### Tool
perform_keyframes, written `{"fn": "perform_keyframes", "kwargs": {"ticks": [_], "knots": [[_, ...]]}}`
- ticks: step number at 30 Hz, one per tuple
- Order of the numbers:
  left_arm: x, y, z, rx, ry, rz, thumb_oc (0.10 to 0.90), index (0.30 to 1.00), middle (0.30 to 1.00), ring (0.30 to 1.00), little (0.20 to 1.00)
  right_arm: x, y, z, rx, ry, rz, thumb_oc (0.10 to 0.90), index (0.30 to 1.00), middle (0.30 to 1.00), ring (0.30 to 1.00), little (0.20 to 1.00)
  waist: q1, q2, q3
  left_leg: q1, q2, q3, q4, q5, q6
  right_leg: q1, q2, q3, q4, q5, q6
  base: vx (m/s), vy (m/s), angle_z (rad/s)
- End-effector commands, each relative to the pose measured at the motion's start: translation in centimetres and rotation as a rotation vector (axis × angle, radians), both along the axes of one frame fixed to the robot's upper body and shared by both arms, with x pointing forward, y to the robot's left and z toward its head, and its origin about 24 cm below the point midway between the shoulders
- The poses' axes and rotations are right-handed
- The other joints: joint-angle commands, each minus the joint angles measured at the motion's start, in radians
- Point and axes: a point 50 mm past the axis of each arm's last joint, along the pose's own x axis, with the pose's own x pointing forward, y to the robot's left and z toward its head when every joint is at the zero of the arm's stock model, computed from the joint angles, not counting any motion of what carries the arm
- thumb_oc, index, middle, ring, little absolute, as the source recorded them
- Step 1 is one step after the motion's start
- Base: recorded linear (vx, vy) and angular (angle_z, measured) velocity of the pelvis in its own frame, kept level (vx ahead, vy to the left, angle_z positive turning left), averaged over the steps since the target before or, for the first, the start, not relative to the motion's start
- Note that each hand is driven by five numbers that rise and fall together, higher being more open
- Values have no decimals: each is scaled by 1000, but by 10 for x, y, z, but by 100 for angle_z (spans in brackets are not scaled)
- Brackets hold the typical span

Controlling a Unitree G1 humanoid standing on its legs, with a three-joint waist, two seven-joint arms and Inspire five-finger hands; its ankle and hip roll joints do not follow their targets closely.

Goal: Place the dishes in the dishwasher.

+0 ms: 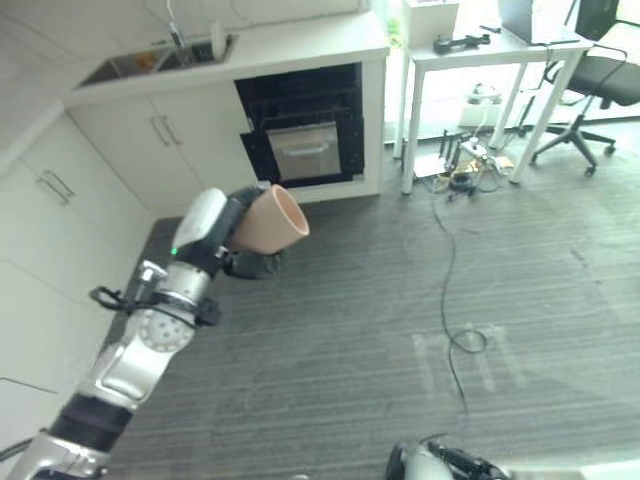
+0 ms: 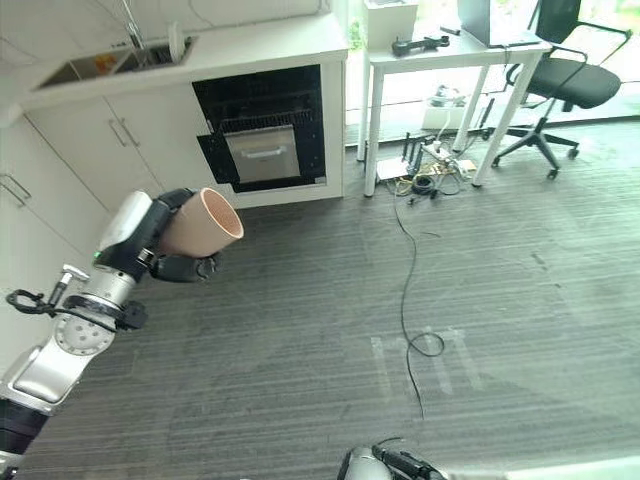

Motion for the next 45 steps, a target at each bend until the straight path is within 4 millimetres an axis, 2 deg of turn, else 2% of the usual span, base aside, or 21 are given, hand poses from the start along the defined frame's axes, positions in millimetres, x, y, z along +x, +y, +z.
{"fn": "perform_keyframes", "kwargs": {"ticks": [1, 2, 5, 6, 9, 12, 15, 18, 19, 22, 24, 26, 28, 30, 33, 36, 38, 40, 42, 44, 45], "knots": [[2, -3, 75, -119, -341, -41, 400, 300, 300, 300, 300, -15, -24, 4, -76, 55, 119, 800, 900, 900, 900, 900, -20, 7, -34, 11, -50, 65, -289, 13, 106, 57, 38, 4, -125, 44, 208, 311, 131, -1], [1, -5, 73, -122, -342, -39, 400, 300, 300, 300, 300, -15, -24, 4, -79, 59, 121, 800, 900, 900, 900, 900, -14, 14, -31, -5, -39, 60, -343, 26, 100, 67, 44, 13, -125, 36, 211, 292, 153, -2], [-7, -9, 60, -128, -332, -18, 400, 300, 300, 300, 300, -14, -23, 3, -86, 76, 130, 800, 900, 900, 900, 900, 20, 52, -29, -165, 66, -10, -343, 78, 59, 104, 86, 52, -125, -2, 221, 361, 180, -26], [-12, -7, 54, -120, -321, 1, 400, 300, 300, 300, 300, -18, -21, 2, -83, 87, 136, 800, 900, 900, 900, 900, 33, 63, -31, -221, 128, -39, -343, 114, 39, 128, 95, 60, -125, -17, 229, 463, 186, -79], [-15, 2, 51, -110, -305, 23, 400, 300, 300, 300, 300, -27, -18, 0, -75, 105, 142, 800, 900, 900, 900, 900, 30, 69, -36, -226, 175, -43, -343, 127, 31, 157, 99, 57, -125, -31, 236, 410, 187, -96], [-13, 3, 57, -91, -314, 8, 400, 300, 300, 300, 300, -38, -14, -3, -71, 134, 84, 800, 900, 900, 900, 900, 2, 72, -43, -160, 179, 34, -343, 83, 51, 193, 89, 15, -125, -43, 240, 350, 232, -58], [-8, -5, 63, -88, -313, -29, 400, 300, 300, 300, 300, -50, -16, -4, -60, 163, -25, 800, 900, 900, 900, 900, -1, 86, -40, -120, 122, 15, -343, 40, 81, 249, 100, 21, -122, -52, 239, 451, 365, 7], [-1, -14, 67, -81, -318, -74, 400, 300, 300, 300, 300, -55, -15, -4, -53, 146, -90, 800, 900, 900, 900, 900, -9, 89, -42, -103, 56, 21, -343, 8, 130, 222, 100, 42, 45, -76, 258, 322, 351, 43], [2, -19, 69, -73, -325, -86, 400, 300, 300, 300, 300, -53, -15, -4, -50, 115, -127, 800, 900, 900, 900, 900, -13, 85, -47, -90, 12, 34, -343, -12, 167, 181, 86, 36, 187, -34, 292, 332, 381, 41], [5, -19, 72, -80, -322, -79, 400, 300, 300, 300, 300, -42, -11, -4, -45, 71, -88, 800, 900, 900, 900, 900, -11, 77, -49, -61, -35, 69, -343, -53, 218, 54, 3, 11, 405, 96, 329, 234, 270, 21], [5, -16, 76, -71, -334, -67, 400, 300, 300, 300, 300, -33, -10, -3, -63, 34, -41, 800, 900, 900, 900, 900, -26, 67, -38, -30, -64, 68, -343, -88, 219, -12, 31, -6, 351, 142, 343, 232, 100, 8], [3, -16, 78, -55, -343, -59, 400, 300, 300, 300, 300, -29, -10, -2, -78, 23, -43, 800, 900, 900, 900, 900, -35, 67, -35, -10, -82, 46, -343, -113, 210, -38, 24, -43, 235, 187, 328, 237, 12, -30], [1, -18, 79, -49, -356, -52, 400, 300, 300, 300, 300, -26, -11, -1, -80, 17, -50, 800, 900, 900, 900, 900, -53, 50, -20, 23, -96, 37, -343, -160, 215, -70, -45, -55, 70, 259, 326, 300, -132, 0], [-2, -20, 81, -38, -372, -66, 400, 300, 300, 300, 300, -28, -10, -1, -78, 19, -71, 800, 900, 900, 900, 900, -63, 28, -9, 58, -98, 36, -343, -195, 216, -74, -110, -23, -99, 345, 343, 383, -322, 33], [-4, -19, 86, -11, -378, -87, 400, 300, 300, 300, 300, -34, -5, -4, -68, 43, -109, 800, 900, 900, 900, 900, -59, -8, -7, 98, -99, 27, -343, -218, 211, -99, -212, 79, -125, 377, 379, 407, -437, 72], [-2, -16, 90, -6, -381, -88, 400, 300, 300, 300, 300, -43, -3, -6, -66, 73, -103, 800, 900, 900, 900, 900, -44, -25, -16, 116, -63, -19, -343, -199, 188, -67, -240, 196, -125, 382, 383, 486, -596, 91], [-4, -10, 91, -8, -370, -65, 400, 300, 300, 300, 300, -42, -2, -6, -68, 95, -49, 800, 900, 900, 900, 900, -9, -44, -27, 154, -18, -9, -343, -182, 162, 3, -251, 122, -125, 295, 383, 705, -804, 85], [-10, 0, 83, -24, -362, 18, 400, 300, 300, 300, 300, -27, -6, -4, -93, 92, 55, 800, 900, 900, 900, 900, 0, -37, -40, 200, 35, -17, -291, -180, 138, 28, -171, 81, -125, 227, 363, 568, -625, -13], [-17, 8, 79, -39, -377, 73, 400, 300, 300, 300, 300, -12, -9, 0, -122, 72, 150, 800, 900, 900, 900, 900, 4, -34, -52, 161, 80, -4, -135, -71, 101, 43, -94, 65, -125, 170, 305, 359, -468, -62], [-22, 12, 81, -61, -396, 80, 400, 300, 300, 300, 300, -8, -20, 4, -162, 58, 183, 800, 900, 900, 900, 900, 19, -39, -45, 24, 170, 19, 62, 105, 48, 81, -54, 40, -125, 110, 240, 271, -459, -68], [-21, 14, 86, -71, -411, 73, 400, 300, 300, 300, 300, -9, -30, 7, -180, 53, 159, 800, 900, 900, 900, 900, 28, -20, -35, -70, 154, 5, 87, 101, 56, 113, -20, 10, -125, 76, 217, 239, -343, -37]]}}
